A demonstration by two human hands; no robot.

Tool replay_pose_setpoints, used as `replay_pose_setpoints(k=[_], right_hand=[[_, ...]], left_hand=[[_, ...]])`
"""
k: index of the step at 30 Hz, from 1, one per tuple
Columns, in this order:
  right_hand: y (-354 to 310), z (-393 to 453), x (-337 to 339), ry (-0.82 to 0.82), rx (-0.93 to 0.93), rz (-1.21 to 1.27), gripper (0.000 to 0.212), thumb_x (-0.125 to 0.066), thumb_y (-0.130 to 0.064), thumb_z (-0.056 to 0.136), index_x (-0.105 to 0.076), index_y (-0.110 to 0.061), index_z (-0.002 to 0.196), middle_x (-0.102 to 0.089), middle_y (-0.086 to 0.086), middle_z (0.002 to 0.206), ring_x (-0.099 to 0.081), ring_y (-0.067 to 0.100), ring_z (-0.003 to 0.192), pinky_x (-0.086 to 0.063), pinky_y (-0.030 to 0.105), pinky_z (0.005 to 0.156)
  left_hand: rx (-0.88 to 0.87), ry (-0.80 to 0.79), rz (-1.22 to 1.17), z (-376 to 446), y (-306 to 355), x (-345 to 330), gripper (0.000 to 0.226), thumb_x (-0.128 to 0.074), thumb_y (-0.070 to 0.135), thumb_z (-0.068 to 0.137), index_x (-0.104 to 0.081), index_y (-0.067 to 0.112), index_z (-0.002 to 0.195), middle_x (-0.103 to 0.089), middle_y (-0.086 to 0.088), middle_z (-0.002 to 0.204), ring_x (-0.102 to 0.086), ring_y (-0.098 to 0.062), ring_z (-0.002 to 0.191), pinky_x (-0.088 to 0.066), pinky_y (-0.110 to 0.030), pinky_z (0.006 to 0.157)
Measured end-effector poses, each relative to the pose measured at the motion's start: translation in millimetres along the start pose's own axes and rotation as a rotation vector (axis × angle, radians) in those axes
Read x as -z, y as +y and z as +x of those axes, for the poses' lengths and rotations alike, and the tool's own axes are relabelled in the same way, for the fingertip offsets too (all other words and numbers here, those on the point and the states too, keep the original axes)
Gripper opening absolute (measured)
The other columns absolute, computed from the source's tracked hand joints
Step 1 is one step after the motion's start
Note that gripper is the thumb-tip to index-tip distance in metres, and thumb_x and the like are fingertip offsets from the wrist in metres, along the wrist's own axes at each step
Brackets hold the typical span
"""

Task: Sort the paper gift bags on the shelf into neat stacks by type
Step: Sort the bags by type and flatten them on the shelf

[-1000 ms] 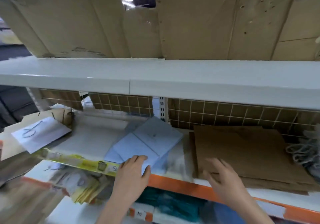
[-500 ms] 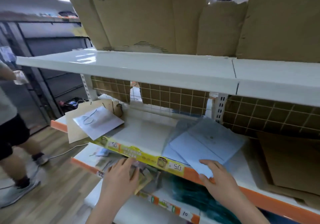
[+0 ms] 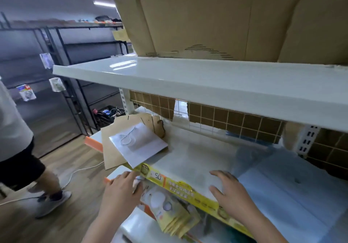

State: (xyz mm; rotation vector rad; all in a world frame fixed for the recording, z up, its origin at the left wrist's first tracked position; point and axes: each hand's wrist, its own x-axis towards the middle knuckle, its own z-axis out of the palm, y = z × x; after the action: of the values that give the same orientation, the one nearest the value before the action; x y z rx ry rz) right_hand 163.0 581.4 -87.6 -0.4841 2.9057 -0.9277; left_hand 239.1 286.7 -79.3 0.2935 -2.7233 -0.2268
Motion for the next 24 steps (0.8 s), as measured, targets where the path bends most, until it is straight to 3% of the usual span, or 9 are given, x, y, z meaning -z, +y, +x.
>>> replay_pose_setpoints(k=[5, 8, 10, 17, 24], right_hand=[[-27, 59, -20, -0.037, 0.057, -0.008, 0.044, -0.05, -0.035, 0.095, -0.041, -0.031, 0.138, -0.042, -0.01, 0.141, -0.039, 0.011, 0.131, -0.032, 0.028, 0.108], [-40, 85, -32, -0.062, 0.073, -0.019, 0.044, -0.049, -0.038, 0.095, -0.041, -0.032, 0.137, -0.042, -0.01, 0.142, -0.039, 0.012, 0.131, -0.033, 0.028, 0.107], [-50, 99, -39, -0.08, 0.059, -0.026, 0.044, -0.048, -0.039, 0.095, -0.04, -0.032, 0.138, -0.041, -0.011, 0.142, -0.038, 0.012, 0.132, -0.033, 0.029, 0.107], [-86, 133, -80, -0.096, -0.026, -0.051, 0.042, -0.049, -0.037, 0.095, -0.043, -0.03, 0.136, -0.043, -0.009, 0.14, -0.04, 0.014, 0.13, -0.034, 0.029, 0.106], [-124, 151, -132, -0.076, -0.193, -0.048, 0.045, -0.05, -0.036, 0.093, -0.046, -0.023, 0.136, -0.048, -0.003, 0.137, -0.041, 0.016, 0.129, -0.033, 0.026, 0.104]], left_hand=[[0.101, -0.03, -0.001, 42, -41, -7, 0.045, -0.031, 0.05, 0.081, -0.061, 0.032, 0.108, -0.065, 0.01, 0.099, -0.063, -0.019, 0.088, -0.035, -0.031, 0.075], [0.166, -0.026, -0.062, 57, -62, -14, 0.029, -0.044, 0.043, 0.093, -0.055, 0.032, 0.117, -0.061, 0.011, 0.116, -0.061, -0.017, 0.102, -0.032, -0.03, 0.083], [0.23, -0.058, -0.047, 67, -76, -20, 0.032, -0.045, 0.043, 0.095, -0.052, 0.031, 0.123, -0.058, 0.01, 0.125, -0.059, -0.017, 0.108, -0.031, -0.031, 0.088], [0.316, -0.157, -0.1, 119, -132, -46, 0.038, -0.043, 0.047, 0.094, -0.048, 0.026, 0.125, -0.058, 0.003, 0.123, -0.055, -0.021, 0.11, -0.039, -0.035, 0.089], [0.15, -0.22, -0.106, 181, -190, -61, 0.039, -0.046, 0.043, 0.093, -0.049, 0.025, 0.128, -0.056, 0.005, 0.123, -0.053, -0.019, 0.115, -0.04, -0.033, 0.079]])
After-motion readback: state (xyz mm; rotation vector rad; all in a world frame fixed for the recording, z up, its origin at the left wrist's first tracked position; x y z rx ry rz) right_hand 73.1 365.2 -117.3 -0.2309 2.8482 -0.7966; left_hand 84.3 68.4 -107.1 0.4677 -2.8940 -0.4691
